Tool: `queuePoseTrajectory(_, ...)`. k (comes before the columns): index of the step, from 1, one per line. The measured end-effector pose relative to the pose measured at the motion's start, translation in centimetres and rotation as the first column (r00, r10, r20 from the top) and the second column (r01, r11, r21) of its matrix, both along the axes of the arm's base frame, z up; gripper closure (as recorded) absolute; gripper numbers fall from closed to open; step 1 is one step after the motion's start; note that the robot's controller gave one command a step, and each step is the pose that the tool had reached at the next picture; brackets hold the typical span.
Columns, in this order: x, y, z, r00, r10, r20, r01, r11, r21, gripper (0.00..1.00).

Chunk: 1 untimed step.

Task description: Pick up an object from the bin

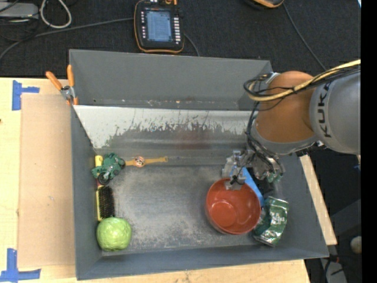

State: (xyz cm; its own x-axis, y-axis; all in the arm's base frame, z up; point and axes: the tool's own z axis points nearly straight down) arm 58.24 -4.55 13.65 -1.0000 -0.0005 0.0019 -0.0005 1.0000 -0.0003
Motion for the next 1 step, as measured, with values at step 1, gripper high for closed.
queuePoseTrajectory(1,1.30,0.35,7.25,0.999,0.032,0.006,-0.032,0.999,0.000,1.00)
